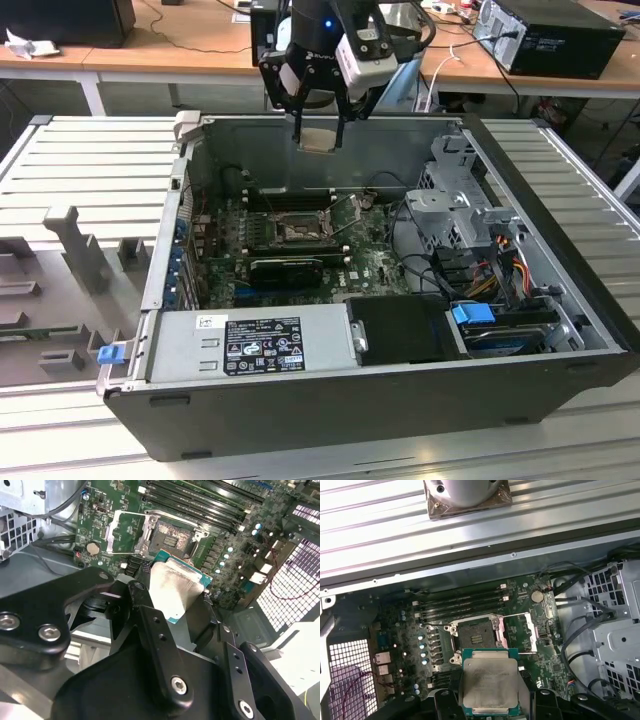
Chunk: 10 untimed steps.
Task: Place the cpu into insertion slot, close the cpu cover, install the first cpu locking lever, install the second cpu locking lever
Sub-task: 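Place the cpu into insertion slot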
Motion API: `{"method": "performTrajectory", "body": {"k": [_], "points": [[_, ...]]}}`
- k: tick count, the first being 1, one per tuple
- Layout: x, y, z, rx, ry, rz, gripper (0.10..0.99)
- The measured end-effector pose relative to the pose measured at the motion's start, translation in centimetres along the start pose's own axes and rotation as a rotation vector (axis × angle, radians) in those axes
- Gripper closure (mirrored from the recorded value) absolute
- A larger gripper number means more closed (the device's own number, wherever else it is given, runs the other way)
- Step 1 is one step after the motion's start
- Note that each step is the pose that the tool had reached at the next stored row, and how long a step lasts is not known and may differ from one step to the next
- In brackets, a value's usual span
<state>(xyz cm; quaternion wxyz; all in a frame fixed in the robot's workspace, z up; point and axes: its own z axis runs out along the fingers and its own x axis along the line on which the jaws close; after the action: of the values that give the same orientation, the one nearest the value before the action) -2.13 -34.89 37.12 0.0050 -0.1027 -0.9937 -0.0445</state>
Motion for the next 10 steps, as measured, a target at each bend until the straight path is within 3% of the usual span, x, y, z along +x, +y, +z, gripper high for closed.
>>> {"method": "performTrajectory", "body": {"k": [10], "points": [[0.0, 0.0, 0.0, -0.001, -0.0031, 0.036, 0.557]]}}
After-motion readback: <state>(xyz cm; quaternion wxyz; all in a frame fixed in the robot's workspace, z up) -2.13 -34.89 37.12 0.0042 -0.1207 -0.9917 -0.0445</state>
